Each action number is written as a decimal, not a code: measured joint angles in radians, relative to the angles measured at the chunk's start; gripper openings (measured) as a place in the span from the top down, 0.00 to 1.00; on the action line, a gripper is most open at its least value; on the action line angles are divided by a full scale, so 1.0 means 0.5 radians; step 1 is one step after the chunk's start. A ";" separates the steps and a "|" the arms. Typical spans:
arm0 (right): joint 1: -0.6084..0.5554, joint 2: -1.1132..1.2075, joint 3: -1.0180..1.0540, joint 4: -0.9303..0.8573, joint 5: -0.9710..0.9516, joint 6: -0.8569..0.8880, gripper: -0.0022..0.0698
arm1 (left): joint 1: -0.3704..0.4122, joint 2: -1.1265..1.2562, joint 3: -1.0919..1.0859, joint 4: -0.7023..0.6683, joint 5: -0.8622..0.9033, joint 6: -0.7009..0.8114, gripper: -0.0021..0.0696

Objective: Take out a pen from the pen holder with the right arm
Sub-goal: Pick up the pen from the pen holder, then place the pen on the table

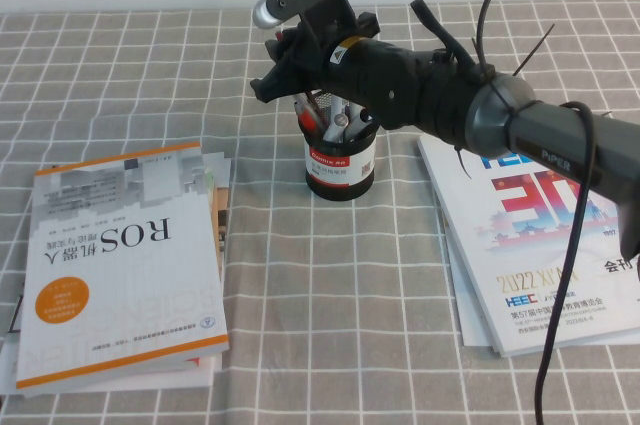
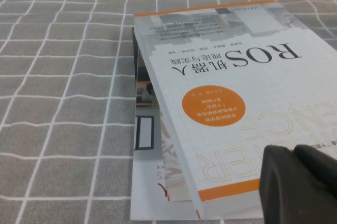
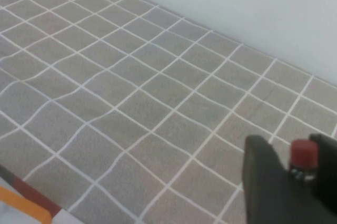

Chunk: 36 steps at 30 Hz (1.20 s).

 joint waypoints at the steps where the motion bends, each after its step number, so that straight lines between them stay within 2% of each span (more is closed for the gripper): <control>1: 0.000 0.000 0.000 0.000 0.009 0.000 0.81 | 0.000 0.000 0.000 0.000 0.000 0.000 0.98; 3: 0.000 0.000 0.000 0.000 0.023 0.000 0.89 | 0.000 0.000 0.000 0.000 0.000 0.000 0.98; 6: 0.000 0.000 0.000 0.000 0.052 0.000 0.96 | 0.000 0.000 0.000 0.000 0.000 0.000 0.98; 13: -0.001 -0.092 -0.003 0.000 0.187 -0.002 0.98 | 0.000 0.000 0.000 0.000 0.000 0.000 0.98; 25: -0.001 -0.590 -0.003 0.000 0.321 -0.002 0.98 | 0.000 0.000 0.000 0.000 0.000 0.000 0.98; 31: -0.001 -0.914 -0.012 0.103 0.663 0.002 0.98 | 0.000 0.000 0.000 0.000 0.000 0.000 0.98; 36: -0.001 -1.091 -0.016 0.241 1.208 0.091 0.98 | 0.000 0.000 0.000 0.000 0.000 0.000 0.98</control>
